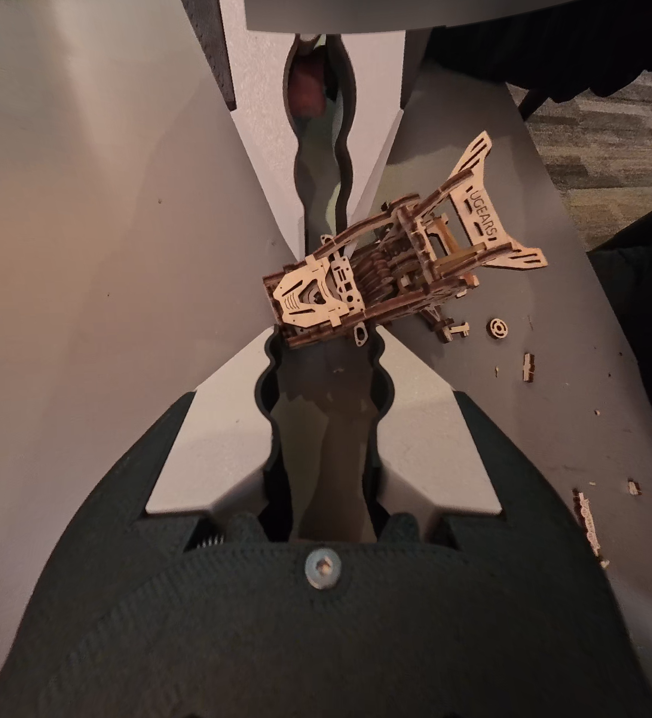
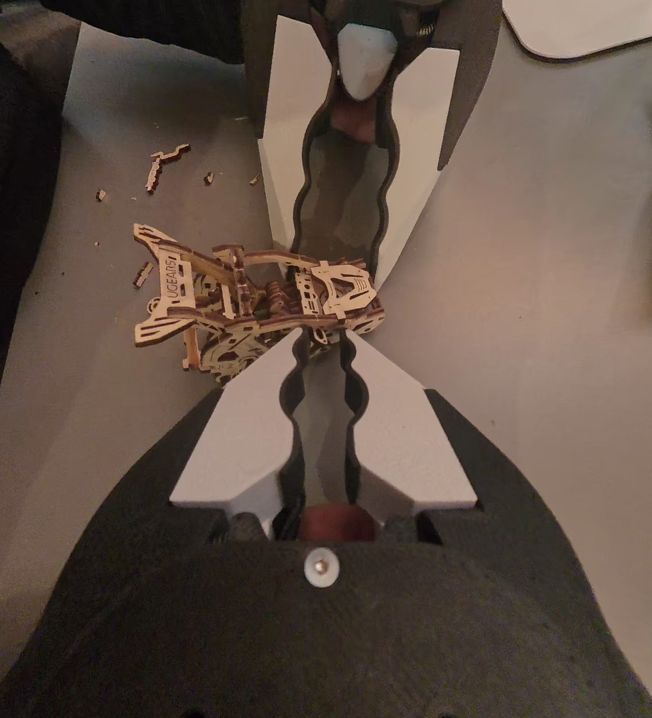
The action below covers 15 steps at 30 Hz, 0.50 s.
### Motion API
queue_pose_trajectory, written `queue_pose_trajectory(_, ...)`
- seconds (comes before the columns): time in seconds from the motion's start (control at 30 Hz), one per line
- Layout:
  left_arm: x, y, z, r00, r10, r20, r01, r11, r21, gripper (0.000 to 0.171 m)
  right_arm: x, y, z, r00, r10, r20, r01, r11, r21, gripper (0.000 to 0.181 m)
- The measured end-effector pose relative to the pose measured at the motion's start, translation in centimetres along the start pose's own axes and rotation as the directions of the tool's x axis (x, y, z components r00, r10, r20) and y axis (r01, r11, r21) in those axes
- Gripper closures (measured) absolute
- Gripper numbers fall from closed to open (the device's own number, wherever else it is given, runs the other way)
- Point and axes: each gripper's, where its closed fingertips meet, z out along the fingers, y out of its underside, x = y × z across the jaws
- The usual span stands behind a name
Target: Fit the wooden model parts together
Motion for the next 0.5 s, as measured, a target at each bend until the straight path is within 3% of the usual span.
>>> queue_pose_trajectory(0.27, -0.14, -0.06, 0.0, 1.0, -0.007, 0.004, 0.007, 1.0, 0.004, 0.13, 0.07, -0.1, -0.38, 0.991, -0.12, -0.06, 0.12, 0.993, -0.012, 0.177)
queue_pose_trajectory(0.5, -0.14, -0.13, 0.03, 1.0, -0.009, 0.004, 0.009, 1.0, 0.006, 0.13, 0.06, 0.19, -0.27, 0.997, -0.074, -0.037, 0.074, 0.997, -0.011, 0.176)
